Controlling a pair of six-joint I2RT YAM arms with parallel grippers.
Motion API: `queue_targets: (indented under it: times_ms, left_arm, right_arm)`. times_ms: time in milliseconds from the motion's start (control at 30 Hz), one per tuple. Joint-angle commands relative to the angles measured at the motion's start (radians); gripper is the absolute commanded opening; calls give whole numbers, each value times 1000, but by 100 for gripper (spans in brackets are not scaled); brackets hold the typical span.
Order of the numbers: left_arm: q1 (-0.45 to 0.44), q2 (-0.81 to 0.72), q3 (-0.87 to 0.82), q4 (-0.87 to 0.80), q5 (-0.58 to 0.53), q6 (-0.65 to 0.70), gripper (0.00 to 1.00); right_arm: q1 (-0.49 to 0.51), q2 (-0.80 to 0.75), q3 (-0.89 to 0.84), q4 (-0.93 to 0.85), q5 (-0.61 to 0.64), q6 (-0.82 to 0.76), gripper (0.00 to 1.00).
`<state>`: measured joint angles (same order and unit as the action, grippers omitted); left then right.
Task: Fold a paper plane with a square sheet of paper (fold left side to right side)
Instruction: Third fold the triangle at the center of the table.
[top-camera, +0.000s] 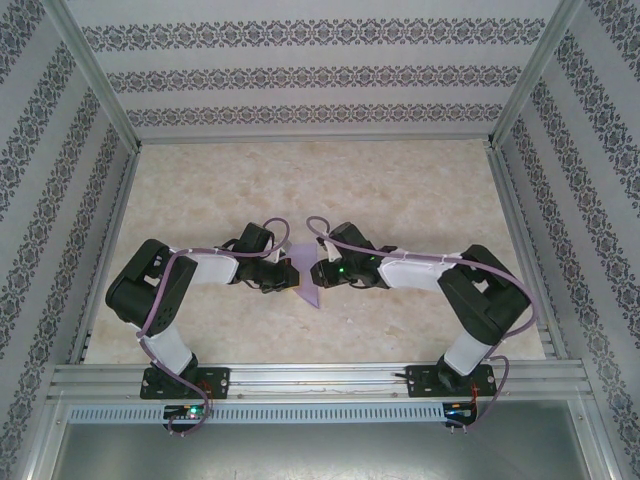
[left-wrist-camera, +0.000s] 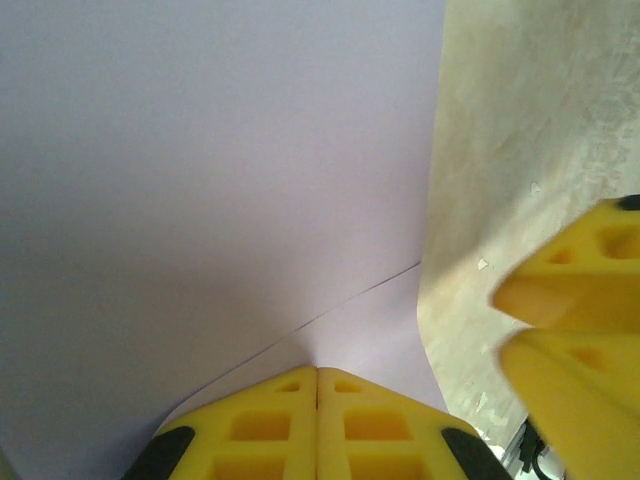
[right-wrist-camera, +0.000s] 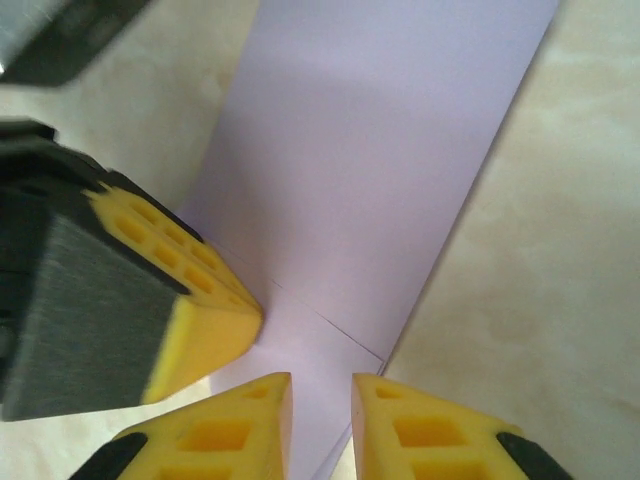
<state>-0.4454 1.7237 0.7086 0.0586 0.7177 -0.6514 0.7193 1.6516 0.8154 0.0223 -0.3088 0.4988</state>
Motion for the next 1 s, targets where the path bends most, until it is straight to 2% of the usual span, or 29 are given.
queue_targets:
  times_ms: [0, 67, 233, 333, 533, 967]
  left_arm:
    - [-9, 56, -39, -59, -110, 19, 6]
    - [-9, 55, -37, -56, -109, 19, 6]
    - [-9, 55, -34, -53, -112, 13, 6]
    - [-9, 55, -31, -51, -113, 12, 6]
    - [-8, 61, -26, -55, -118, 12, 6]
    - [-7, 66, -17, -67, -123, 18, 6]
  right_arm:
    - [-16, -64, -16, -43, -26, 12, 25]
    - [-16, -84, -19, -60, -52, 15, 24]
    - [4, -73, -21, -59, -198, 69, 7]
    - [35, -37, -21, -25, -266, 124, 0]
    - [80, 38, -22, 31, -287, 186, 0]
    - [80, 86, -47, 39, -261, 207, 0]
